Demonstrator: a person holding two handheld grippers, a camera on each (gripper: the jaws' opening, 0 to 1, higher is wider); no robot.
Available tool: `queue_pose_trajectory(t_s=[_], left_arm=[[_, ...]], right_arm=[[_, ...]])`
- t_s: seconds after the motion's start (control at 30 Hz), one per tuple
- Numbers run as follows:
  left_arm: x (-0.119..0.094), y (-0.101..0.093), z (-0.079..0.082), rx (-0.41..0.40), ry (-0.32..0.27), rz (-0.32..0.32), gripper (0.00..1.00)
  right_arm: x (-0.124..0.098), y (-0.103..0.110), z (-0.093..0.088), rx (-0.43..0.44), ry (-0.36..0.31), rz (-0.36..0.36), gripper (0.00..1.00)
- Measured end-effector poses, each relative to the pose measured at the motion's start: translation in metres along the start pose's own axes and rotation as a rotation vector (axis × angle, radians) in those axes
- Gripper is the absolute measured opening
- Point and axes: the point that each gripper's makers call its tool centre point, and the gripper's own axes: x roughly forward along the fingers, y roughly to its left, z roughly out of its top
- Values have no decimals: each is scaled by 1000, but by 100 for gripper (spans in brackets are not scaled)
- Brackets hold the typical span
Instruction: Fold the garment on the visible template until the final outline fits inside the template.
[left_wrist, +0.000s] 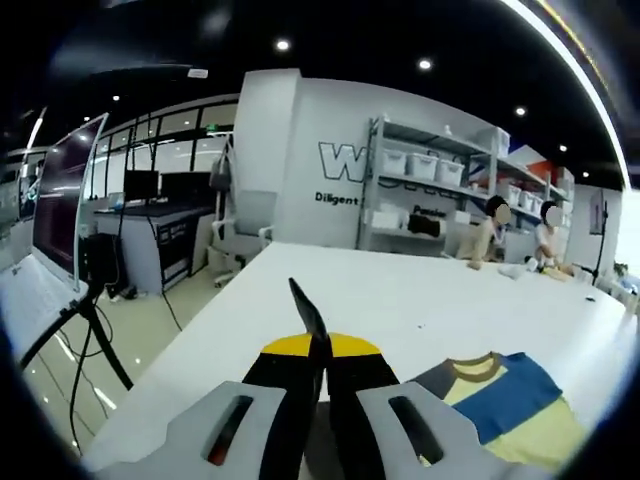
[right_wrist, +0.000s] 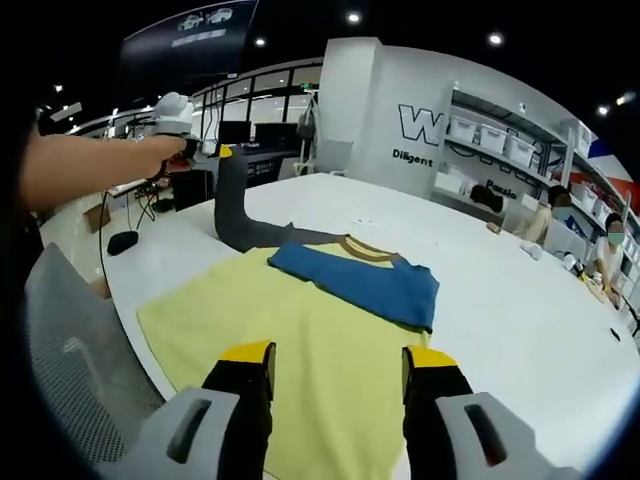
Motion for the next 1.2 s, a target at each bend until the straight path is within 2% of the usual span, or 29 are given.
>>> queue_pose_trajectory(t_s=[0.23, 0.47, 0.5, 0.57, 0.67, 0.87, 1.0, 1.1, 1.2], left_arm=[[-3, -43, 17, 18, -26, -68, 0], [4, -114, 30, 51, -49, -175, 0], [5, -118, 30, 48, -49, -184, 0], [6, -141, 31, 50, -50, -217, 0], [7, -164, 31, 49, -53, -251, 0], [13, -206, 26, 40, -48, -303, 0], [22, -246, 16, 64, -34, -365, 0], [25, -265, 3, 73, -8, -400, 0], [28, -271, -6, 115, 5, -412, 0]], right_arm=[[-1, 2, 5, -3, -24, 11, 48], [-2, 3, 7, 8, -37, 17, 48], [-2, 3, 7, 8, -37, 18, 48], [-2, 2, 7, 11, -40, 16, 48], [-3, 3, 8, 10, -44, 17, 48], [-3, 3, 8, 10, -47, 18, 48], [-3, 2, 8, 13, -47, 17, 47], [-4, 1, 8, 18, -46, 15, 47], [-4, 1, 7, 22, -46, 12, 47]])
